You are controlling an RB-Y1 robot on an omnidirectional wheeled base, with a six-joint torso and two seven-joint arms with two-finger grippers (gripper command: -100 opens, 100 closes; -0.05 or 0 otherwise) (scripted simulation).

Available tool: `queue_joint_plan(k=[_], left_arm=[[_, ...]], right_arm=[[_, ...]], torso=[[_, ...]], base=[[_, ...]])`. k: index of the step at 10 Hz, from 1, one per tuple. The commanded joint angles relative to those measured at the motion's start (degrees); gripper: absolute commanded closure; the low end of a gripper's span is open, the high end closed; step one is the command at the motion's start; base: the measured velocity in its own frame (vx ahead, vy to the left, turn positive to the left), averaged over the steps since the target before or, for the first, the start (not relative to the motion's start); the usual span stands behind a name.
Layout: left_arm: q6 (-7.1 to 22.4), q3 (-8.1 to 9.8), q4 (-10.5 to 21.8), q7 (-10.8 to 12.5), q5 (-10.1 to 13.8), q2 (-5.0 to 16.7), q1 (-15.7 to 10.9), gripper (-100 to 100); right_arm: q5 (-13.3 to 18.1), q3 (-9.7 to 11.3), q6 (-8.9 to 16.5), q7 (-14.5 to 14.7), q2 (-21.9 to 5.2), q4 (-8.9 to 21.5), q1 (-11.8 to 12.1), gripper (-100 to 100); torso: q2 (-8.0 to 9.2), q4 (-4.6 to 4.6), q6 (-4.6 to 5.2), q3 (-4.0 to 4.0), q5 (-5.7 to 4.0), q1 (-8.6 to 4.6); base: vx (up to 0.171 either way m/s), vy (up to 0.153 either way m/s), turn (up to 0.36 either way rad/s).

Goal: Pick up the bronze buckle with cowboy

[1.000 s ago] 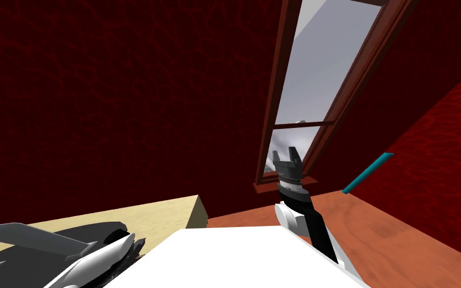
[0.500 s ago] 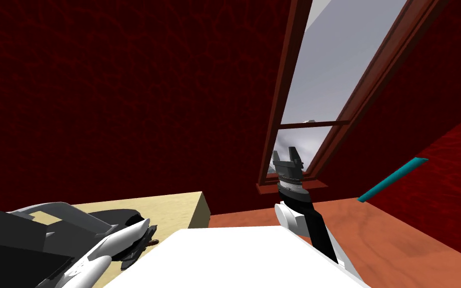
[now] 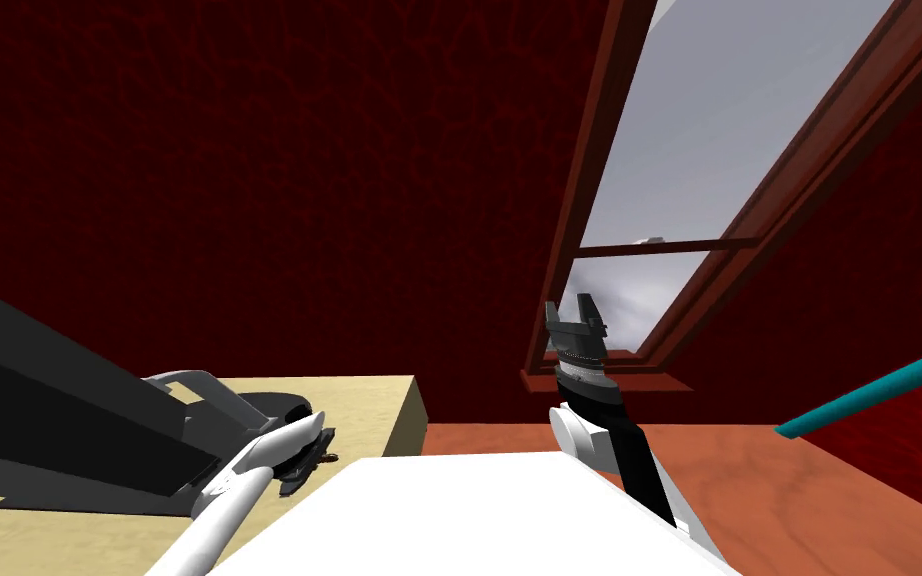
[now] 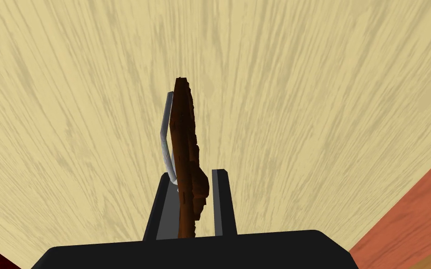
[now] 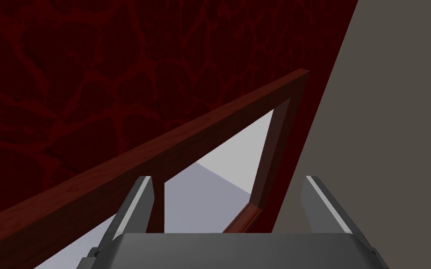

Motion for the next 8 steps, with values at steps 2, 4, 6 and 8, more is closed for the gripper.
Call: queue_joint_plan(k=[2, 4, 6, 8], left_arm=[[3.31, 3.25, 0.91, -2.92, -4.5, -3.15, -3.77, 100], [3.34, 3.43, 0.91, -2.92, -7.97, -3.41, -5.85, 100], [6.32, 6.4, 1.35, -5.29, -11.56, -6.36, -9.53, 100], [9.3, 9.09, 1.8, -7.66, -15.0, -9.31, -11.98, 100]], right_arm=[[0.0, 0.0, 0.0, 0.0, 0.0, 0.0, 0.0, 0], [0.0, 0.0, 0.0, 0.0, 0.0, 0.0, 0.0, 0], [0.0, 0.0, 0.0, 0.0, 0.0, 0.0, 0.01, 0], [0.0, 0.0, 0.0, 0.0, 0.0, 0.0, -0.01, 0]], torso=[[-0.05, 0.0, 0.04, -0.02, -0.03, -0.04], [-0.02, -0.03, -0.02, -0.02, 0.0, -0.02], [-0.03, -0.07, -0.11, -0.05, 0.01, 0.0], [-0.07, -0.03, 0.01, -0.05, -0.02, -0.04]], base=[[-0.015, 0.009, 0.104], [-0.016, 0.006, 0.082], [-0.021, 0.021, 0.198], [-0.017, 0.013, 0.101]])
